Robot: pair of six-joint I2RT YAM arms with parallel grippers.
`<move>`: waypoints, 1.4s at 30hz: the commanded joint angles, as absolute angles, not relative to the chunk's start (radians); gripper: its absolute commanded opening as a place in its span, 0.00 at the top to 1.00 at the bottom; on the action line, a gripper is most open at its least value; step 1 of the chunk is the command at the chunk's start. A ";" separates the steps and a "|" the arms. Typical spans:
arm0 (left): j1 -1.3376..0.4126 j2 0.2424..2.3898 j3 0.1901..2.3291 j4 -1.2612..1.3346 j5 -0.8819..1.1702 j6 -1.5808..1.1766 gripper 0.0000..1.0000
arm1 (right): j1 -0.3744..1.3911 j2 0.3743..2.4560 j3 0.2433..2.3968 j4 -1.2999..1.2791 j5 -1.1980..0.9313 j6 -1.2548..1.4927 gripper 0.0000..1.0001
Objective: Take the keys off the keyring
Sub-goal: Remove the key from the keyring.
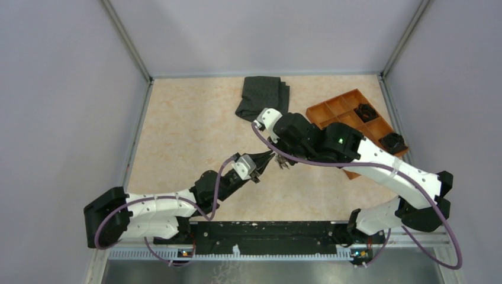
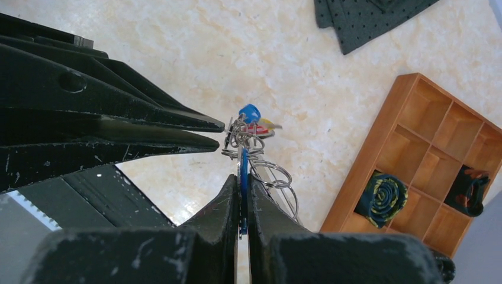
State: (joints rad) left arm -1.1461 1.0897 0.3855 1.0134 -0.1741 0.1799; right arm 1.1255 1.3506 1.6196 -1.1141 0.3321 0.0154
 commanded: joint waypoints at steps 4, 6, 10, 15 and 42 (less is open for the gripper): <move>-1.146 1.084 0.432 1.065 -0.149 0.170 0.76 | 1.132 1.348 1.658 -1.111 0.363 0.008 1.00; -1.146 1.066 0.438 1.046 -0.128 0.167 0.76 | 1.132 1.347 1.655 -1.111 0.365 0.012 1.00; -1.146 1.042 0.444 1.003 -0.112 0.161 0.76 | 1.134 1.350 1.657 -1.108 0.366 0.013 1.00; -1.146 1.022 0.439 0.979 -0.122 0.157 0.74 | 1.134 1.357 1.665 -1.106 0.366 0.009 1.00; -1.146 1.068 0.485 0.934 -0.133 0.164 0.76 | 1.153 1.368 1.694 -1.122 0.372 0.019 1.00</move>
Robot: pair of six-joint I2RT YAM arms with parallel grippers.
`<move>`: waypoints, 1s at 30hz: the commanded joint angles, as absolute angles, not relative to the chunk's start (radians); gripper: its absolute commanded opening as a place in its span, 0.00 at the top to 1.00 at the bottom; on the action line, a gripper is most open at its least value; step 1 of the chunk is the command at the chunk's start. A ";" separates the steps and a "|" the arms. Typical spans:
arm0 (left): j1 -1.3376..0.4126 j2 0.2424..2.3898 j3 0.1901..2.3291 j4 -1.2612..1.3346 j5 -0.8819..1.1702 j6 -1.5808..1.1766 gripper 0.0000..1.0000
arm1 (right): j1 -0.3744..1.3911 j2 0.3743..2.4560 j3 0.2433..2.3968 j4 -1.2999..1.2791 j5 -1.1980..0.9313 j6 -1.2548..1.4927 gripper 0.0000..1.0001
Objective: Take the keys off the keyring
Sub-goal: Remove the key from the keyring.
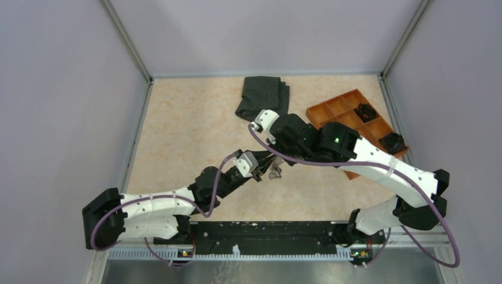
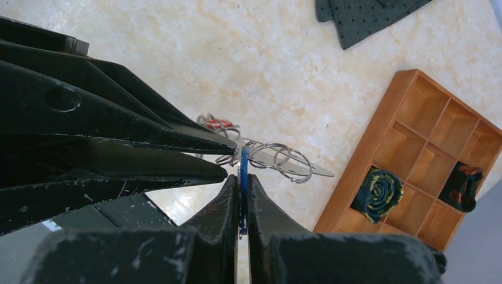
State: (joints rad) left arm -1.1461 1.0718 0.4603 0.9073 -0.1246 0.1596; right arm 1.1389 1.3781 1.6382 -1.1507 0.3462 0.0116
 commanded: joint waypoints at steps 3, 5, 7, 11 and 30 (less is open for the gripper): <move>-1.146 1.070 0.485 0.934 -0.133 0.160 0.77 | 1.155 1.371 1.697 -1.121 0.373 0.018 1.00; -1.146 1.075 0.486 0.936 -0.137 0.160 0.77 | 1.156 1.370 1.697 -1.122 0.374 0.019 1.00; -1.146 1.079 0.488 0.938 -0.139 0.160 0.78 | 1.157 1.371 1.698 -1.124 0.376 0.020 1.00; -1.146 1.089 0.496 0.929 -0.141 0.155 0.78 | 1.157 1.370 1.701 -1.130 0.381 0.021 1.00; -1.146 1.093 0.492 0.901 -0.178 0.167 0.93 | 1.161 1.358 1.708 -1.138 0.424 0.035 1.00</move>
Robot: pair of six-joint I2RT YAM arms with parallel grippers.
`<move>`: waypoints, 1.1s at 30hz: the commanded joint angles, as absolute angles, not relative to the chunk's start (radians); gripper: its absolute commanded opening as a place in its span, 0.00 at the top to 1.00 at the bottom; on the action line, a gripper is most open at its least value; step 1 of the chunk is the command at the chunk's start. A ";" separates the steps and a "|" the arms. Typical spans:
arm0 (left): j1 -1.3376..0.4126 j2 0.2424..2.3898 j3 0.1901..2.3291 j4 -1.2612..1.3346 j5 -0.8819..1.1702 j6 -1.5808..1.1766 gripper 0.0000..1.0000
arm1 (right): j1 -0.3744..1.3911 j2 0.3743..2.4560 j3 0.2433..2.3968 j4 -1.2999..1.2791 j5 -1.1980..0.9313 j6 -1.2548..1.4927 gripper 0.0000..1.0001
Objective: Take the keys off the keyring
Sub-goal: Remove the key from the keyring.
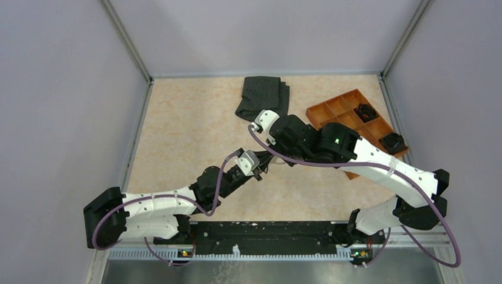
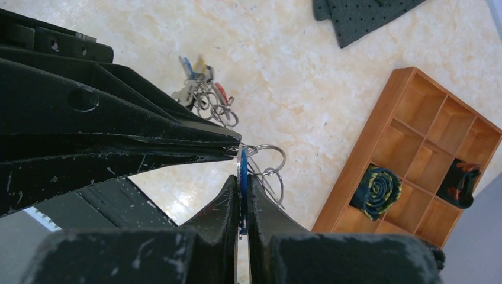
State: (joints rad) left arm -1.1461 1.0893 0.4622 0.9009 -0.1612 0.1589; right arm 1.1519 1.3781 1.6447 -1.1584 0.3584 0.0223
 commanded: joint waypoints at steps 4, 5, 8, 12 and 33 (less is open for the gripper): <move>-1.146 1.092 0.490 0.893 -0.171 0.166 0.89 | 1.161 1.353 1.706 -1.139 0.425 0.040 1.00; -1.146 1.092 0.491 0.893 -0.168 0.165 0.87 | 1.161 1.353 1.707 -1.138 0.424 0.040 1.00; -1.146 1.094 0.492 0.892 -0.161 0.166 0.91 | 1.160 1.353 1.706 -1.138 0.420 0.040 1.00; -1.146 1.097 0.496 0.889 -0.147 0.168 0.91 | 1.162 1.351 1.707 -1.138 0.421 0.040 1.00; -1.146 1.103 0.502 0.874 -0.141 0.176 0.91 | 1.161 1.354 1.704 -1.131 0.419 0.034 1.00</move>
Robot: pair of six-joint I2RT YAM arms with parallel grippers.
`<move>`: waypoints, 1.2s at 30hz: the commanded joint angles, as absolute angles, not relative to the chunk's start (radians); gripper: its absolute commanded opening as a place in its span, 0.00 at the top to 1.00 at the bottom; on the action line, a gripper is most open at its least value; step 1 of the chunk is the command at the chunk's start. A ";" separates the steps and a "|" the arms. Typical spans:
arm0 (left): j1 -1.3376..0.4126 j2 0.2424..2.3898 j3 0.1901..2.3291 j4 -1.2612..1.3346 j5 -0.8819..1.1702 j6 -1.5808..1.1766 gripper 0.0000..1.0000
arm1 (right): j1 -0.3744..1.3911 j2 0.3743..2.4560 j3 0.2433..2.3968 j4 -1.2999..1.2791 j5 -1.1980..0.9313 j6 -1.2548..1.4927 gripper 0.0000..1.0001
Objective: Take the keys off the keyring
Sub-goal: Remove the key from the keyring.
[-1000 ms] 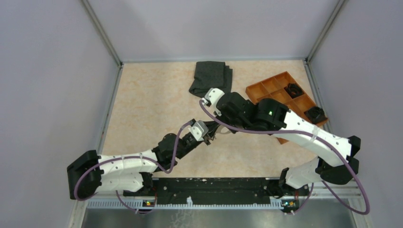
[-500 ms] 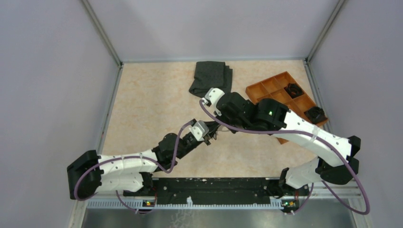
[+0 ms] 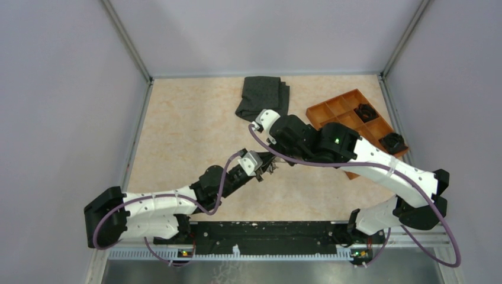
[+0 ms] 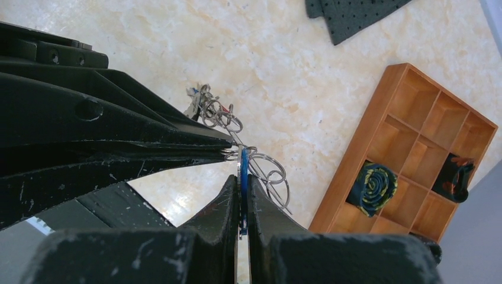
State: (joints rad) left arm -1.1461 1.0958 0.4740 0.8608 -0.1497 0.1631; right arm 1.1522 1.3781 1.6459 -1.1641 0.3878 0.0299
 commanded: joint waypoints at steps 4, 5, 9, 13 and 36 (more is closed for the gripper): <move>-1.146 1.096 0.497 0.882 -0.146 0.186 1.00 | 1.160 1.355 1.698 -1.131 0.419 0.034 1.00; -1.146 1.094 0.496 0.881 -0.146 0.189 1.00 | 1.161 1.353 1.696 -1.133 0.421 0.035 1.00; -1.146 1.074 0.485 0.885 -0.137 0.215 1.00 | 1.161 1.343 1.667 -1.140 0.435 0.041 1.00; -1.146 1.051 0.465 0.902 -0.132 0.245 1.00 | 1.157 1.331 1.628 -1.154 0.452 0.055 1.00; -1.146 0.948 0.424 0.896 -0.008 0.411 1.00 | 1.135 1.338 1.516 -1.164 0.369 0.067 1.00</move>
